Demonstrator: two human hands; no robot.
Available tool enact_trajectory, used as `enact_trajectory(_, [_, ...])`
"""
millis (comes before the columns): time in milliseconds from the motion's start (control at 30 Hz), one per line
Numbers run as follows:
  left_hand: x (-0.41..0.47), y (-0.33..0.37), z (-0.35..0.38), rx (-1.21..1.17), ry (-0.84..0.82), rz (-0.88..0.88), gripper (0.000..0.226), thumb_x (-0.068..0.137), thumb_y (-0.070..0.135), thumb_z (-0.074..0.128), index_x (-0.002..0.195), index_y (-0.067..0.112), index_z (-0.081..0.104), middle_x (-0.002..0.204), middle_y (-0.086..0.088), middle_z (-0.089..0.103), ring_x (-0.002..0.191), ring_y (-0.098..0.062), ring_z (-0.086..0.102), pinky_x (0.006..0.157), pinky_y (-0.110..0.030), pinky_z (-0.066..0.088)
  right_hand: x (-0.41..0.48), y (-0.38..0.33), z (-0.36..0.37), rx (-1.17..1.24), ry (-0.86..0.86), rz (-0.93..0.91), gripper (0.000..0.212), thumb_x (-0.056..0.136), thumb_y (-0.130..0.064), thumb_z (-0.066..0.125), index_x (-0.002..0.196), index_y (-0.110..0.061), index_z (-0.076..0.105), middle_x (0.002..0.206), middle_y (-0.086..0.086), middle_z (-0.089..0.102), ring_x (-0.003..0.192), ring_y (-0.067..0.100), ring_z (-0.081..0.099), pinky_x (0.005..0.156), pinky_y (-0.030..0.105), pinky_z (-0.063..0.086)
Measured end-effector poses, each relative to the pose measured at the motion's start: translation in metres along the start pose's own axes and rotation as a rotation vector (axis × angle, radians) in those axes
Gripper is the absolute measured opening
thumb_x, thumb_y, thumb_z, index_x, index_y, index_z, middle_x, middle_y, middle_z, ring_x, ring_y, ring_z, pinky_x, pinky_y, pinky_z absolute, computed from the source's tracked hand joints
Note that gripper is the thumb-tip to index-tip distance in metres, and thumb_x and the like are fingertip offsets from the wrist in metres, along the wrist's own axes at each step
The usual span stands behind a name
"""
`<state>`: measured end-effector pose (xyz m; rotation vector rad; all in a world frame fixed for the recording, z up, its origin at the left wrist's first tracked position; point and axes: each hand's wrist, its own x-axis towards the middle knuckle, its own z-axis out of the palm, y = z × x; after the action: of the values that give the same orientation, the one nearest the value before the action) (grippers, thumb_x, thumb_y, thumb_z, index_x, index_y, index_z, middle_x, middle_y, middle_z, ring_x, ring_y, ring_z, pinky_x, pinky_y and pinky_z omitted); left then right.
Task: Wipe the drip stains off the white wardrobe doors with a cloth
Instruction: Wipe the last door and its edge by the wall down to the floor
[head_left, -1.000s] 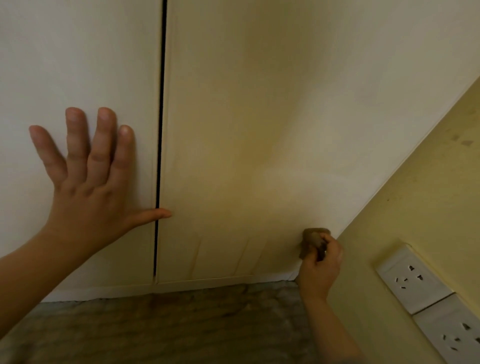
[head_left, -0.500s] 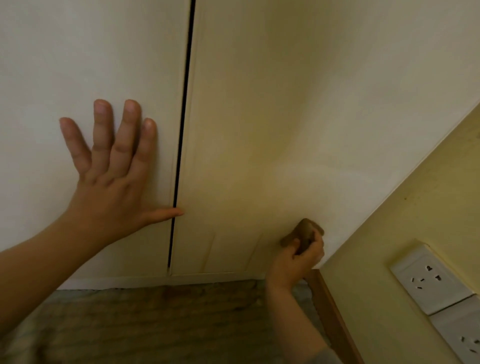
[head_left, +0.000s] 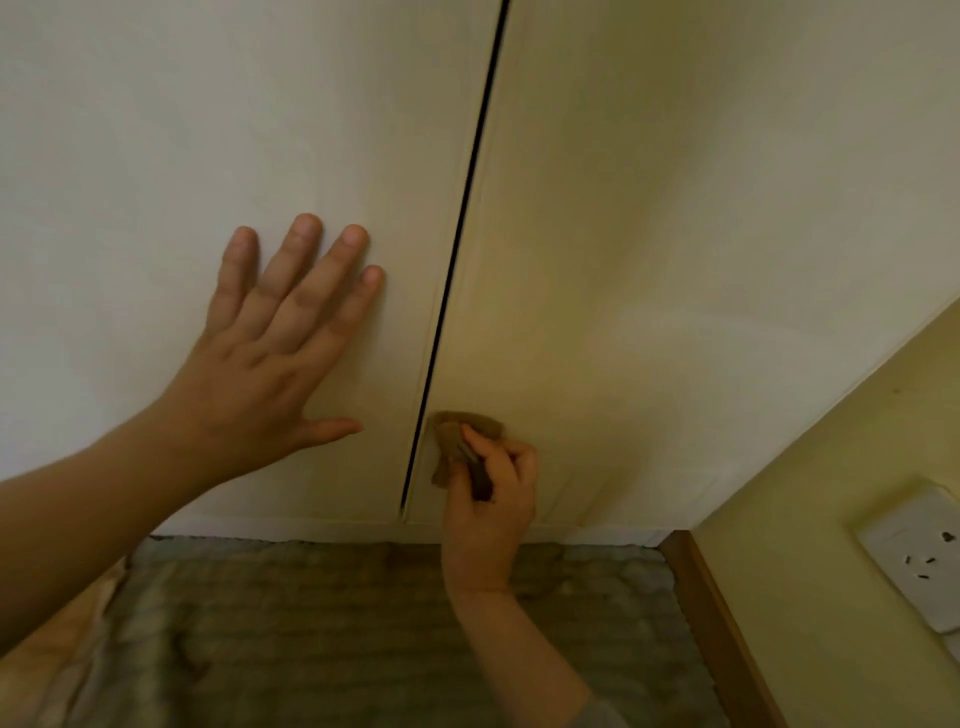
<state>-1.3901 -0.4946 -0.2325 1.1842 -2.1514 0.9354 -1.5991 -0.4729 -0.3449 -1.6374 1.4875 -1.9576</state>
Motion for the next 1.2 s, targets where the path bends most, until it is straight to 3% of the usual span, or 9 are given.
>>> enact_trajectory(133, [-0.011, -0.006, 0.001, 0.045, -0.034, 0.015, 0.109, 0.075, 0.066, 0.047, 0.158, 0.006, 0.010, 0.165, -0.016, -0.001, 0.152, -0.039, 0.000, 0.120, -0.061, -0.003, -0.003, -0.008, 0.001, -0.011, -0.123, -0.031, 0.035, 0.081, -0.005, 0.067, 0.111, -0.023, 0.071, 0.102, -0.006, 0.053, 0.095, 0.005, 0.057, 0.079, 0.023, 0.053])
enact_trajectory(233, [-0.013, -0.007, 0.003, 0.066, -0.033, 0.023, 0.115, 0.076, 0.064, 0.062, 0.158, 0.005, 0.009, 0.166, -0.015, -0.004, 0.152, -0.039, -0.002, 0.120, -0.059, -0.005, 0.009, -0.013, -0.018, -0.056, -0.057, -0.145, 0.031, 0.086, -0.013, 0.064, 0.116, -0.020, 0.068, 0.109, -0.008, 0.051, 0.102, 0.002, 0.054, 0.085, 0.018, 0.050])
enact_trajectory(300, [-0.013, -0.005, 0.003, 0.073, -0.062, -0.006, 0.133, 0.063, 0.064, 0.080, 0.158, 0.004, 0.008, 0.165, -0.015, -0.006, 0.152, -0.037, -0.006, 0.119, -0.060, -0.006, 0.027, -0.012, -0.024, -0.116, 0.042, -0.234, 0.031, 0.087, -0.013, 0.061, 0.118, -0.015, 0.067, 0.113, 0.003, 0.053, 0.104, 0.012, 0.055, 0.088, 0.023, 0.051])
enact_trajectory(400, [-0.011, 0.001, 0.003, 0.060, -0.102, -0.045, 0.147, 0.052, 0.068, 0.083, 0.158, 0.005, 0.003, 0.165, -0.014, -0.010, 0.151, -0.037, -0.010, 0.118, -0.062, -0.007, 0.044, -0.001, -0.021, -0.235, 0.094, -0.323, 0.032, 0.089, -0.005, 0.060, 0.120, -0.011, 0.067, 0.116, 0.016, 0.054, 0.107, 0.027, 0.056, 0.090, 0.034, 0.052])
enact_trajectory(600, [-0.010, 0.006, 0.005, 0.054, -0.114, -0.080, 0.152, 0.049, 0.070, 0.083, 0.158, 0.006, -0.001, 0.164, -0.012, -0.015, 0.150, -0.036, -0.015, 0.117, -0.061, -0.011, -0.001, 0.041, -0.006, -0.383, -0.271, -0.588, 0.026, 0.094, -0.011, 0.054, 0.111, -0.013, 0.073, 0.116, 0.005, 0.052, 0.102, 0.024, 0.056, 0.086, 0.030, 0.051])
enact_trajectory(767, [-0.010, 0.008, 0.004, 0.039, -0.127, -0.096, 0.154, 0.047, 0.067, 0.086, 0.158, 0.006, -0.002, 0.164, -0.010, -0.019, 0.150, -0.035, -0.017, 0.117, -0.062, -0.010, -0.027, 0.060, -0.015, -0.409, -0.440, -0.467, 0.029, 0.083, -0.009, 0.062, 0.109, -0.013, 0.074, 0.113, 0.005, 0.058, 0.102, 0.022, 0.057, 0.079, 0.037, 0.057])
enact_trajectory(900, [-0.010, 0.014, 0.005, 0.021, -0.126, -0.130, 0.156, 0.046, 0.069, 0.085, 0.157, 0.005, -0.003, 0.163, -0.011, -0.021, 0.149, -0.037, -0.018, 0.116, -0.066, -0.008, -0.002, 0.030, -0.035, -0.322, -0.200, -0.371, 0.034, 0.087, -0.008, 0.059, 0.119, -0.014, 0.068, 0.116, 0.004, 0.051, 0.107, 0.018, 0.053, 0.095, 0.021, 0.046])
enact_trajectory(1033, [-0.007, 0.030, 0.009, 0.009, -0.145, -0.208, 0.160, 0.044, 0.073, 0.083, 0.156, 0.003, -0.008, 0.161, -0.013, -0.025, 0.147, -0.039, -0.022, 0.114, -0.068, -0.009, 0.035, 0.016, -0.042, -0.271, 0.034, -0.304, 0.038, 0.086, 0.004, 0.066, 0.121, -0.010, 0.065, 0.119, 0.014, 0.053, 0.110, 0.026, 0.055, 0.094, 0.029, 0.049])
enact_trajectory(1200, [-0.006, 0.033, 0.013, 0.025, -0.137, -0.231, 0.160, 0.045, 0.073, 0.082, 0.155, 0.003, -0.011, 0.163, -0.016, -0.021, 0.146, -0.040, -0.024, 0.113, -0.068, -0.011, 0.012, 0.033, -0.023, -0.357, -0.116, -0.423, 0.030, 0.088, -0.006, 0.055, 0.115, -0.008, 0.069, 0.118, 0.007, 0.048, 0.108, 0.024, 0.051, 0.102, 0.019, 0.040])
